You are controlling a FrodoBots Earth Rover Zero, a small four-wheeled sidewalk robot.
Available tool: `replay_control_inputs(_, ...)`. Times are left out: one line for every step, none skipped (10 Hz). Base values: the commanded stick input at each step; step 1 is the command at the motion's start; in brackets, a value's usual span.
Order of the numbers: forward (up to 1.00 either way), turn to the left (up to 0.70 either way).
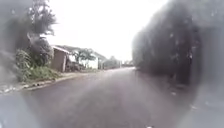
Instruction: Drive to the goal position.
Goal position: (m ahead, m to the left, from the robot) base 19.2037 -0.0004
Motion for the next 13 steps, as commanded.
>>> replay_control_inputs(0.7, 0.0)
replay_control_inputs(0.7, 0.0)
replay_control_inputs(0.7, 0.0)
replay_control_inputs(0.7, -0.06)
replay_control_inputs(0.7, -0.35)
replay_control_inputs(0.7, -0.35)
replay_control_inputs(0.7, -0.35)
replay_control_inputs(0.7, -0.35)
replay_control_inputs(0.7, -0.15)
replay_control_inputs(0.7, 0.0)
replay_control_inputs(0.7, 0.0)
replay_control_inputs(0.7, 0.0)
replay_control_inputs(0.7, 0.0)
